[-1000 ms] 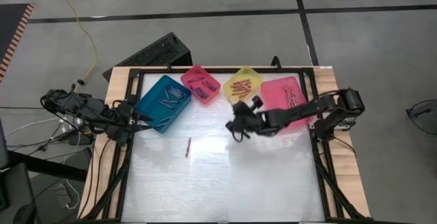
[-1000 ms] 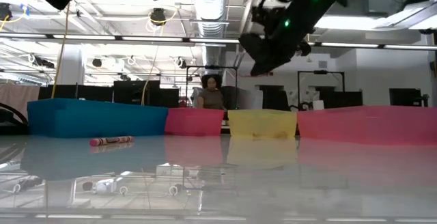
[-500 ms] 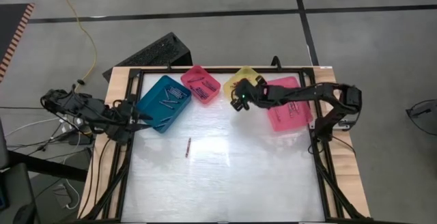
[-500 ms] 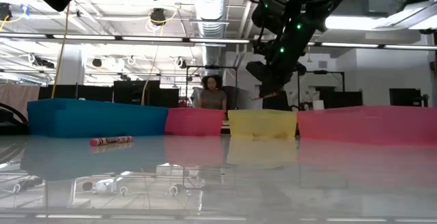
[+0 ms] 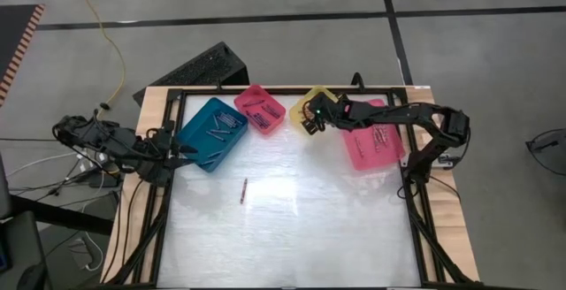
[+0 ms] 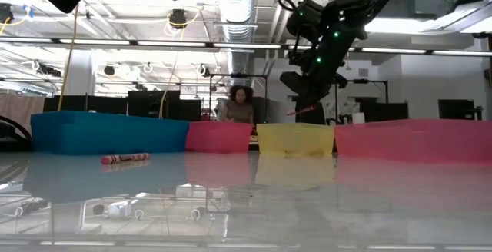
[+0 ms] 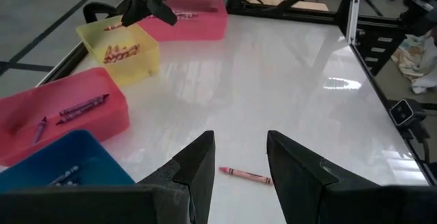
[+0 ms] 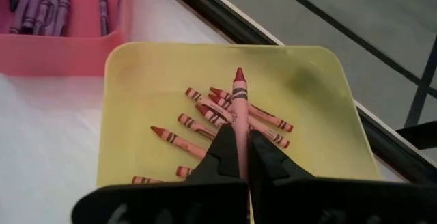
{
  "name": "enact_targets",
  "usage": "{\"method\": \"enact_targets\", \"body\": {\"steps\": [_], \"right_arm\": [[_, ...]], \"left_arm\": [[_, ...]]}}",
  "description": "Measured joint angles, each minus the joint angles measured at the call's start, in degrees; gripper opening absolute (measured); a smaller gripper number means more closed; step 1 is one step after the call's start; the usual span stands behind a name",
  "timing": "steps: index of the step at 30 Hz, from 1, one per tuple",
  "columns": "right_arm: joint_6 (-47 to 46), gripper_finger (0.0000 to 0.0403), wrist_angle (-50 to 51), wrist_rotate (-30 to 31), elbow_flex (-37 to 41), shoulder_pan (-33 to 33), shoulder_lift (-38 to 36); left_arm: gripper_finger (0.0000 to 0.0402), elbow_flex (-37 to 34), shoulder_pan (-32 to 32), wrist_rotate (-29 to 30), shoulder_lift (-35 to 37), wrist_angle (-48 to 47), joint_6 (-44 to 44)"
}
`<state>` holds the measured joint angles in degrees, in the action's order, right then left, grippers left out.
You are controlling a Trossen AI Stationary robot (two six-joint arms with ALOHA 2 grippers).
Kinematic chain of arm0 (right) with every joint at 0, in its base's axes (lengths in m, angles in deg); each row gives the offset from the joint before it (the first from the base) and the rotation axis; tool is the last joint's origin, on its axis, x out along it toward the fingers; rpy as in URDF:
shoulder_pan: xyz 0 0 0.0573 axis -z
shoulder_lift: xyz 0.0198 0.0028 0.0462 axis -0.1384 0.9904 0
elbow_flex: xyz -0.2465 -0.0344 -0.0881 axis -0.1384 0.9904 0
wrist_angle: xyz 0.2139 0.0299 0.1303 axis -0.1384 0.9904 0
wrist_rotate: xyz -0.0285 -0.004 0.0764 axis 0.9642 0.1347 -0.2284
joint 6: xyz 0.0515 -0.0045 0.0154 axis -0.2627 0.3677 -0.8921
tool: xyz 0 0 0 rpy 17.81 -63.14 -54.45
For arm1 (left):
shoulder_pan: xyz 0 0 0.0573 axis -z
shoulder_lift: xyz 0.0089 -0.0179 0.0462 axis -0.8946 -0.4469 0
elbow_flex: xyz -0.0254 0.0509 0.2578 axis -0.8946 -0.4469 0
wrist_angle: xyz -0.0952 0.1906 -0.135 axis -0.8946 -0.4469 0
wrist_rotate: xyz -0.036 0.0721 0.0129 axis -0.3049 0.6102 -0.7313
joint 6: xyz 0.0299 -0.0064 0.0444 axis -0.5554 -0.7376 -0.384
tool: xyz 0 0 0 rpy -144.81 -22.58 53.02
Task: Sort crayons
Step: Put the red crayon into the yellow bin
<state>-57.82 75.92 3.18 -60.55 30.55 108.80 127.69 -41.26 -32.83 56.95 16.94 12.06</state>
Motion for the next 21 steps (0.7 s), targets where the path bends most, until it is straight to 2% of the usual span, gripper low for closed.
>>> {"method": "enact_targets", "body": {"steps": [21], "right_arm": [[0.0,0.0008,-0.7,0.0,2.0,1.6,0.0]], "left_arm": [[0.0123,0.0,0.0,0.0,0.0,0.0,0.3]]}}
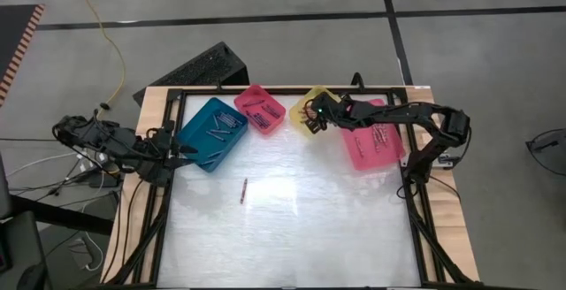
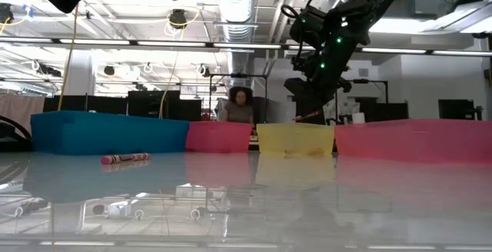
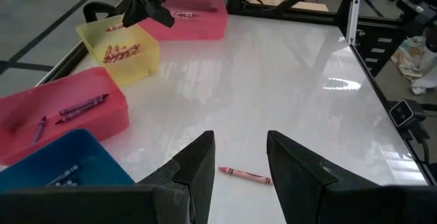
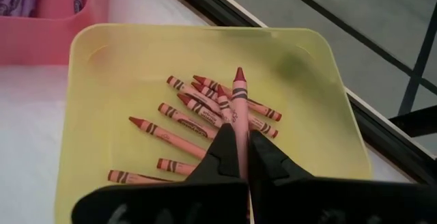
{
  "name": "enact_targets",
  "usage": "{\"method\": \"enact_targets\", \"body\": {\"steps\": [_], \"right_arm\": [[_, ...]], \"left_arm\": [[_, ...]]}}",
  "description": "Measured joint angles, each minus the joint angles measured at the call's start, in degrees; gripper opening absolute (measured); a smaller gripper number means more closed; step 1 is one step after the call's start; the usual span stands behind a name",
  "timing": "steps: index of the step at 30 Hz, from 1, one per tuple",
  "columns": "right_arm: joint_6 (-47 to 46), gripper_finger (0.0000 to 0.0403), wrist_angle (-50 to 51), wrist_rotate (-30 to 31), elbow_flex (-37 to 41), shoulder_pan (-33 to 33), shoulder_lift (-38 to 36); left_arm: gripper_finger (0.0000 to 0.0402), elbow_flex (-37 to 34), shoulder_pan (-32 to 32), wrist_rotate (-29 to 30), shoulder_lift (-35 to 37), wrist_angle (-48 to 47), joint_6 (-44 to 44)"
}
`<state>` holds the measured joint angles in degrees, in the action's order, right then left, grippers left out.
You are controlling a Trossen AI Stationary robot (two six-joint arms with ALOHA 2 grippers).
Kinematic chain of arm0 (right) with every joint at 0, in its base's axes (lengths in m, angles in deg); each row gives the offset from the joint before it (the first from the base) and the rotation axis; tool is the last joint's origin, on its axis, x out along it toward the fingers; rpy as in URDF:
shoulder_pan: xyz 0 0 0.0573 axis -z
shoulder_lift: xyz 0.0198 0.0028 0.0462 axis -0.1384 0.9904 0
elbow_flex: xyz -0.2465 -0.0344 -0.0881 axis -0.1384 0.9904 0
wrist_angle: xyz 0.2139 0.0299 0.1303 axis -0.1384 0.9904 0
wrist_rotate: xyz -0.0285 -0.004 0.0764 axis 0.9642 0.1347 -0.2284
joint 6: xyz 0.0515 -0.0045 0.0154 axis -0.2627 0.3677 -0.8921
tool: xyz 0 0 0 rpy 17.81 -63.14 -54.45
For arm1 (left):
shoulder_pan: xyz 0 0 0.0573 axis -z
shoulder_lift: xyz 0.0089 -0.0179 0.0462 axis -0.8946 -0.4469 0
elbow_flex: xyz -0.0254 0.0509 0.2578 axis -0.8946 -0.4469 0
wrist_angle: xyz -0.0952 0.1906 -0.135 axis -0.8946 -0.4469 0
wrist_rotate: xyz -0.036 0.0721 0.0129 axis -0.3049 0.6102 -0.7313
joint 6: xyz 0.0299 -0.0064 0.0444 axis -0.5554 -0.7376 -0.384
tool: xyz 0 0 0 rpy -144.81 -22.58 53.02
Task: Sort crayons
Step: Put the red crayon into the yellow bin
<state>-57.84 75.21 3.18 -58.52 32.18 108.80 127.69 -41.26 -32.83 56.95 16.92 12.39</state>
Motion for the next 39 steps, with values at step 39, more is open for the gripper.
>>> {"method": "enact_targets", "body": {"steps": [39], "right_arm": [[0.0,0.0048,0.2,0.0,0.0,0.7,0.0]], "left_arm": [[0.0123,0.0,0.0,0.0,0.0,0.0,0.0]]}}
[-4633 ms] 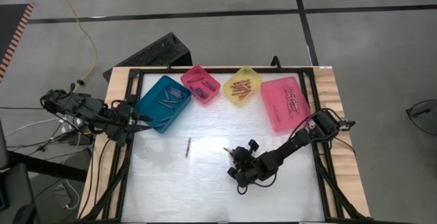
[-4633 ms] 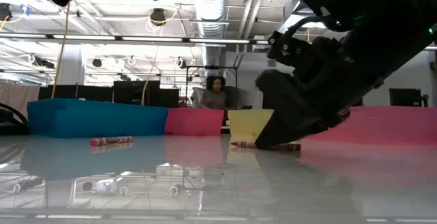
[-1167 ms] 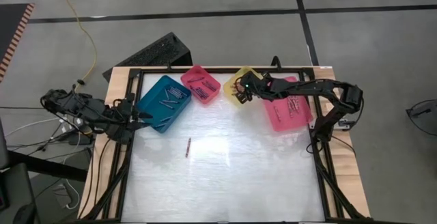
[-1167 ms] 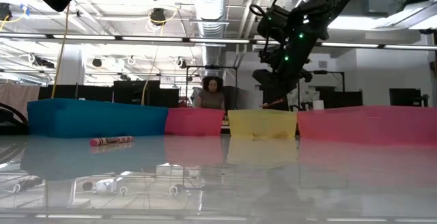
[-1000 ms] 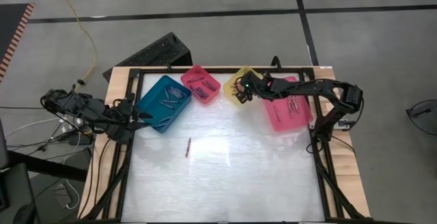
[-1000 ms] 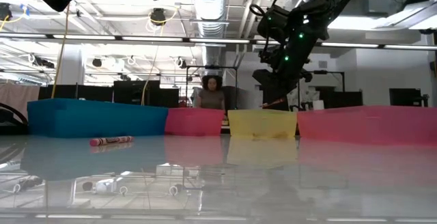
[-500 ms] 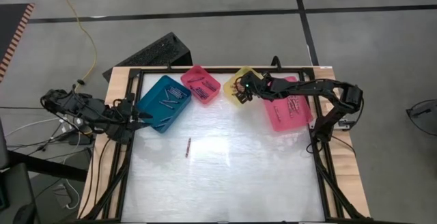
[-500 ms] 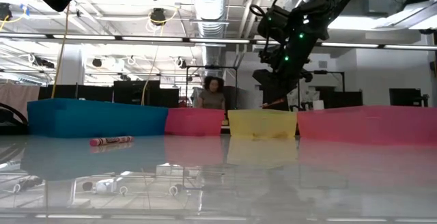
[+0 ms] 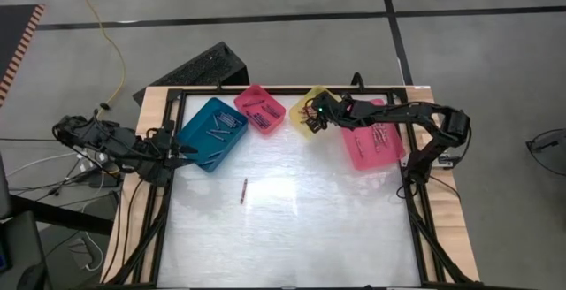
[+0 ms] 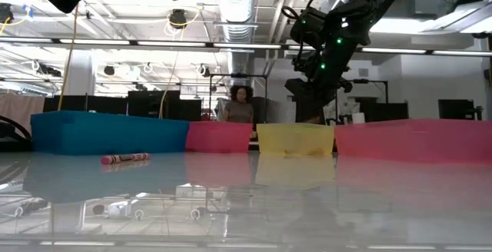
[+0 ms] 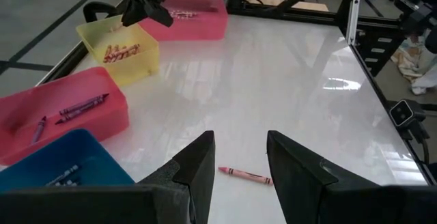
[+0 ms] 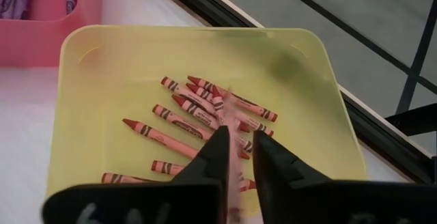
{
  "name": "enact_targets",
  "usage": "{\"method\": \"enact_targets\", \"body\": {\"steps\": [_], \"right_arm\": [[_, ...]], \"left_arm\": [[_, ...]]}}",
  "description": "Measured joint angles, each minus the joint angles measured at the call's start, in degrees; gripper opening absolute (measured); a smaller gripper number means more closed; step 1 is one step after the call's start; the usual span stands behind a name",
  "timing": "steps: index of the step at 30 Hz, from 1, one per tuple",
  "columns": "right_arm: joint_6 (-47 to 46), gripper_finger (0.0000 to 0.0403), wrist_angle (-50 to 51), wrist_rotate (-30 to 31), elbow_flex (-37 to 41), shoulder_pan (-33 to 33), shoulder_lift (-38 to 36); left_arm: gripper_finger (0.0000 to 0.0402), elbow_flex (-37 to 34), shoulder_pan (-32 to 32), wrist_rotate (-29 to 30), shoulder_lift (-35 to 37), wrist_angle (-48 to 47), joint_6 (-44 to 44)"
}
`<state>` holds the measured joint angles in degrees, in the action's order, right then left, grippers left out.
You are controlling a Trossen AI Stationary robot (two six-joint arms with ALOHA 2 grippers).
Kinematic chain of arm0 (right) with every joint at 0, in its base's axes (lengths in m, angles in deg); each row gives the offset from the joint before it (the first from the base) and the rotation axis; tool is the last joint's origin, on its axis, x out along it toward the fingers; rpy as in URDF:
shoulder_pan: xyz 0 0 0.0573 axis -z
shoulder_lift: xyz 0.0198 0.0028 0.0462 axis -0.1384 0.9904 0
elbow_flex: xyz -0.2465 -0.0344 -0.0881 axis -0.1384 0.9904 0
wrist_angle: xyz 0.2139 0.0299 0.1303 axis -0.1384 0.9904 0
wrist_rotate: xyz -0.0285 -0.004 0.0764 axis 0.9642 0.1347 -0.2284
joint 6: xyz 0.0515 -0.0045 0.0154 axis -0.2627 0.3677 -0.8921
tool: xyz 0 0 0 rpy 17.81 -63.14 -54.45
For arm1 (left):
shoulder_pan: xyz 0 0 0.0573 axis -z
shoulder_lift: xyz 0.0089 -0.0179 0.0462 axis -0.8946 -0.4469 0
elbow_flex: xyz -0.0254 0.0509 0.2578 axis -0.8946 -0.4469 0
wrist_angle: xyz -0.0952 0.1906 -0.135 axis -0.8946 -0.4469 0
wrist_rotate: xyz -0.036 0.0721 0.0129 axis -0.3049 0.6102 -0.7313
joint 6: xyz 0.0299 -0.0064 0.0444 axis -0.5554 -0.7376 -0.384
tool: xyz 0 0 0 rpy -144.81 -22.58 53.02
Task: Sort crayons
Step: Put the red crayon into the yellow bin, then put the pink crayon into the pink bin
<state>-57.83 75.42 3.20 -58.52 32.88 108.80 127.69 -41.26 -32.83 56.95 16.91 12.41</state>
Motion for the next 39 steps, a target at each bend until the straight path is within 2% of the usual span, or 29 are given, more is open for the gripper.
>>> {"method": "enact_targets", "body": {"steps": [9,15,20,28,31,36,39], "right_arm": [[0.0,0.0100,-0.2,0.0,0.0,0.0,0.0],[-0.5,0.0108,-2.0,-0.3,-0.1,-0.4,0.0],[-0.9,0.0109,-4.8,-7.4,-3.0,-1.2,0.0],[-1.1,0.0109,-9.5,-25.6,-10.4,-4.9,0.0],[-1.1,0.0109,-13.9,-30.6,-11.5,-7.9,0.0],[-0.4,0.0109,-19.6,-31.4,-11.6,-14.6,0.0],[2.4,0.0109,-19.6,-29.4,-11.6,-18.8,0.0]], "left_arm": [[0.0123,0.0,0.0,0.0,0.0,0.0,0.6],[0.0123,0.0,0.0,0.0,0.0,0.0,0.6],[0.0123,0.0,0.0,0.0,0.0,0.0,0.6],[0.0123,0.0,0.0,0.0,0.0,0.0,0.8],[0.0123,0.0,0.0,0.0,0.0,0.0,0.8],[0.0123,0.0,0.0,0.0,0.0,0.0,0.8],[0.0123,0.0,0.0,0.1,0.0,0.0,0.8]]}}
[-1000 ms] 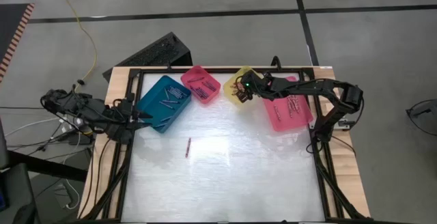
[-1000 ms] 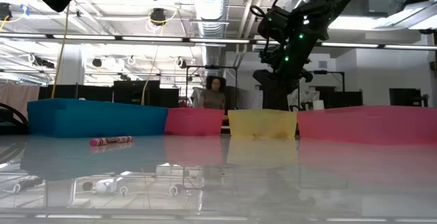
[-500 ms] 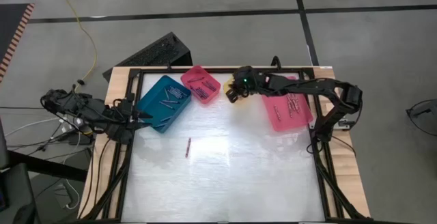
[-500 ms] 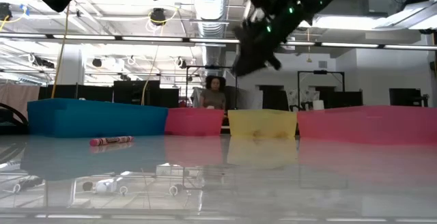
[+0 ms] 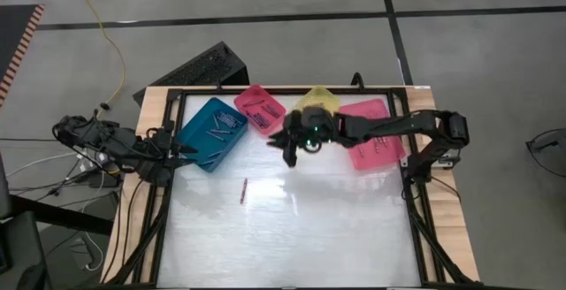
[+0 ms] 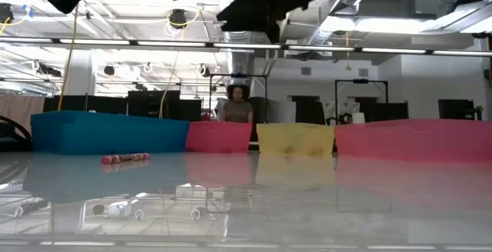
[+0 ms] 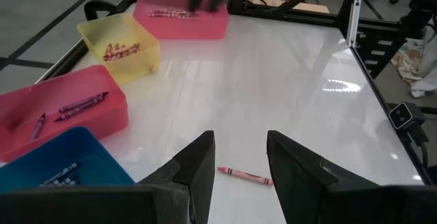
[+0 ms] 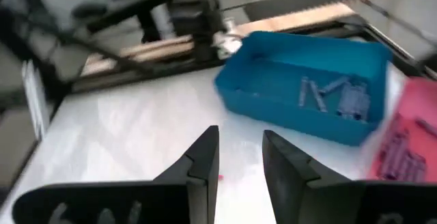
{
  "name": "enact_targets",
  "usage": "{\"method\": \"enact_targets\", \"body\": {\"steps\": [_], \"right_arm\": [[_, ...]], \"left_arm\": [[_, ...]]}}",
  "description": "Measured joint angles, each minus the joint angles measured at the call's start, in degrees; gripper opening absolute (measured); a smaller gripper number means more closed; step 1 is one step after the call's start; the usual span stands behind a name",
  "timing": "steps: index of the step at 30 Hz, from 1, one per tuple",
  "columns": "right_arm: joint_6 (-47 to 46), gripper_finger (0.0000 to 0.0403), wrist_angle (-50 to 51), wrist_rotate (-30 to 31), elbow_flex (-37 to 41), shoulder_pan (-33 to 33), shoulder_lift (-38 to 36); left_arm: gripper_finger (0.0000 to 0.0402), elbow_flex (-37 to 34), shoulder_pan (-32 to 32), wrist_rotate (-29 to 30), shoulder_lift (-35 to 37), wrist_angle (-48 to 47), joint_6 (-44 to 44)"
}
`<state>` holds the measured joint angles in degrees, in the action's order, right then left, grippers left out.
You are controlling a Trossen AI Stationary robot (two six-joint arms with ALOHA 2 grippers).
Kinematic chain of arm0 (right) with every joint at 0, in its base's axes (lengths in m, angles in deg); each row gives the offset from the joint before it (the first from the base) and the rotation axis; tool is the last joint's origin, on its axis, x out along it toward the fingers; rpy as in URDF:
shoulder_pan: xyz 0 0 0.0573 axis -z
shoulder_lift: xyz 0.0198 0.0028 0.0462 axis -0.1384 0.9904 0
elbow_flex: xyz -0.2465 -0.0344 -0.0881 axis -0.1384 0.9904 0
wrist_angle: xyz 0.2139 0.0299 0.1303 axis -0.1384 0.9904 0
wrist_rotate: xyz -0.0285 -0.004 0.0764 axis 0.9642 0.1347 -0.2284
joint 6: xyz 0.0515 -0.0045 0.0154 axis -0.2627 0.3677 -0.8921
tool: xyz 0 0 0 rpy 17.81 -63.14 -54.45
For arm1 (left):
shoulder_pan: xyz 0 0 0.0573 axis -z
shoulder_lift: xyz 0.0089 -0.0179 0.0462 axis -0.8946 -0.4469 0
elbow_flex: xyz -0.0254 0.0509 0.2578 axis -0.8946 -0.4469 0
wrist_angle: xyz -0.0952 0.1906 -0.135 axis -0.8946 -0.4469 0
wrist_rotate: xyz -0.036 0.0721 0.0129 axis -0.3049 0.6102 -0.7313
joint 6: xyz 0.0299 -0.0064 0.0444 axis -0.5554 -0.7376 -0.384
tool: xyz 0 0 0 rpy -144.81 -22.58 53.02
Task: Sort crayons
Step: Put the pink crayon into the pink bin
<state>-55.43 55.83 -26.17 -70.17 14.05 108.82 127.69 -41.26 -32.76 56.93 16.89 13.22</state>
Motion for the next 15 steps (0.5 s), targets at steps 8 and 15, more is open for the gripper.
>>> {"method": "enact_targets", "body": {"steps": [8,15], "right_arm": [[14.3,0.0109,-5.7,9.3,0.1,-10.2,3.5],[17.2,0.0109,-17.3,9.5,-0.5,-12.1,12.5]], "left_arm": [[0.0123,0.0,0.0,0.4,0.0,0.0,0.1],[0.0123,0.0,0.0,1.7,0.0,0.1,0.7]]}}
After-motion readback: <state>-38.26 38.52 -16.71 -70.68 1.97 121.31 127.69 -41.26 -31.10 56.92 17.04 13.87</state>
